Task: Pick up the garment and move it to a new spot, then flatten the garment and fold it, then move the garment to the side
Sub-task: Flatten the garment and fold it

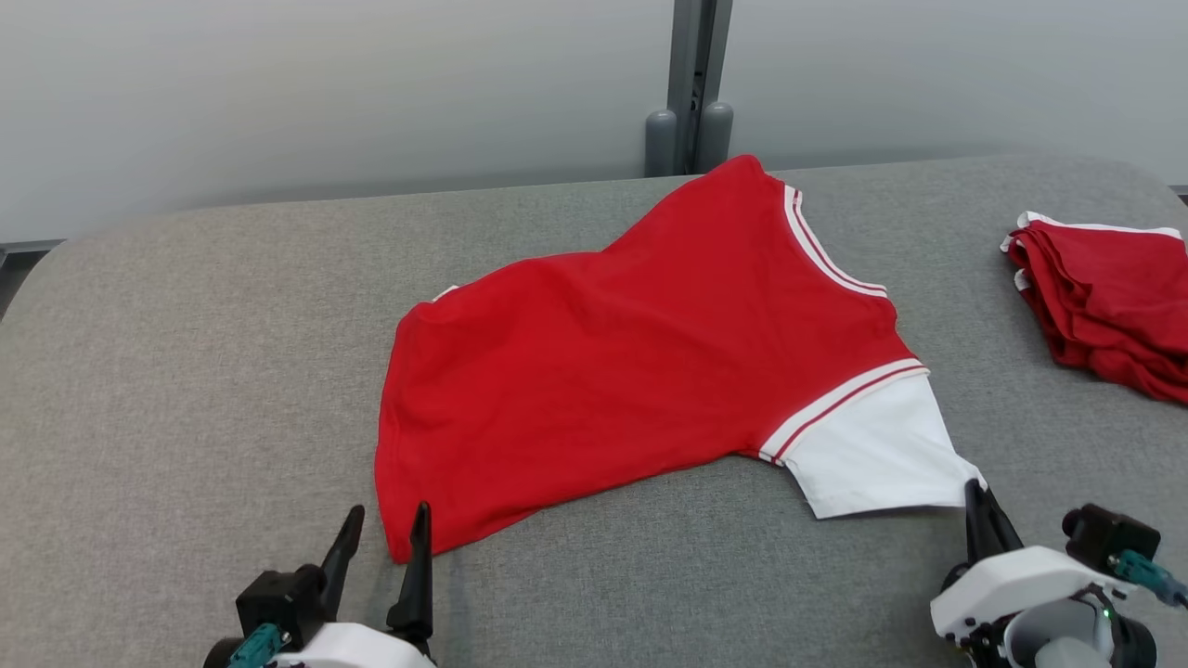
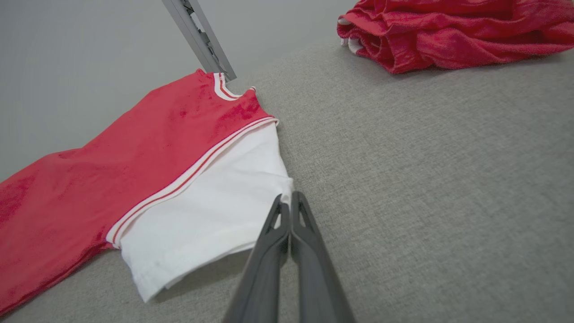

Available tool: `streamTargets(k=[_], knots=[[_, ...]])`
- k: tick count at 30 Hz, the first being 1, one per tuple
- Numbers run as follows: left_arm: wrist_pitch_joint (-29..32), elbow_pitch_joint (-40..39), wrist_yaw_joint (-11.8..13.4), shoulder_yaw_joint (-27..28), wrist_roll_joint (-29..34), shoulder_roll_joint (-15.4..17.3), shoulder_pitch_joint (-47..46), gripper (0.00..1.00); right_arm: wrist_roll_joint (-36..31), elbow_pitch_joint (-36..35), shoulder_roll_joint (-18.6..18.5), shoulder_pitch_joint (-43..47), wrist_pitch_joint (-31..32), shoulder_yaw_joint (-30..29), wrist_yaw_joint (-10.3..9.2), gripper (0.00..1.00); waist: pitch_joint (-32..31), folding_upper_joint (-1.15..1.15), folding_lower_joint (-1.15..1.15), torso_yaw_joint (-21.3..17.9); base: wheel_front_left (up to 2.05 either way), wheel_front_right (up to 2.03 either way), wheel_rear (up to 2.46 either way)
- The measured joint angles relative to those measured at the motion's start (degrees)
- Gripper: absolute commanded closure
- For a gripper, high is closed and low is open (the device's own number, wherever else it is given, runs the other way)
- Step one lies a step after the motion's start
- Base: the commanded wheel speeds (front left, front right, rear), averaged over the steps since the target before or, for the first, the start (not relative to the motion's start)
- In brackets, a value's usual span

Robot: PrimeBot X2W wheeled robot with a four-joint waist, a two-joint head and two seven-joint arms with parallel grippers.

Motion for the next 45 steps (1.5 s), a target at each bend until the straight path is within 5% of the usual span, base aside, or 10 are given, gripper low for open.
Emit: streamTargets(k=[16,35,39,40,41,42,43,45], knots=[[10.4,0.3,0.6,-0.9,-9.6,-0.4,3.9,0.0,-2.2,-7.6,0.0,6.7,0.0,-3.8,0.0,1.0,0.2,0.0,0.0,-1.0,0.0,0.0,0.0],[13.3,7.3,3.5,-1.6,-22.4,-0.6,-1.4,0.05,-3.5,-7.8,0.0,7.0,0.0,-3.2,0.0,1.0,0.8,0.0,0.0,-3.8,0.0,0.0,0.0],[13.4,9.6,3.6,-2.0,-22.4,-0.5,-2.7,0.2,-3.5,-7.9,0.0,7.0,0.0,-2.9,0.0,1.0,0.7,0.0,0.0,-4.4,0.0,0.0,0.0],[13.7,10.0,3.6,-2.4,-22.3,-0.4,-3.1,0.48,-3.5,-7.9,0.0,7.0,0.0,-2.8,0.0,1.0,0.7,0.0,0.0,-4.5,0.0,0.0,0.0],[13.8,10.4,3.5,-2.6,-22.3,-0.3,-3.3,0.61,-3.6,-7.9,0.0,7.0,0.0,-2.7,0.0,1.0,0.6,0.0,0.0,-4.6,0.0,0.0,0.0],[14.0,10.8,3.4,-3.0,-22.4,-0.3,-3.4,0.91,-3.6,-7.9,0.0,7.0,0.0,-2.7,0.0,1.0,0.6,0.0,0.0,-4.7,0.0,0.0,0.0],[14.2,11.3,3.0,-3.5,-22.3,-0.2,-3.6,1.0,-3.6,-8.0,0.0,7.0,0.0,-2.6,0.0,1.0,0.5,0.0,0.0,-4.8,0.0,0.0,0.0],[14.3,11.9,2.7,-4.6,-22.0,-0.4,-3.8,1.0,-3.6,-8.2,0.0,7.1,0.0,-2.6,0.0,1.0,0.3,0.0,0.0,-4.9,0.0,0.0,0.0]])
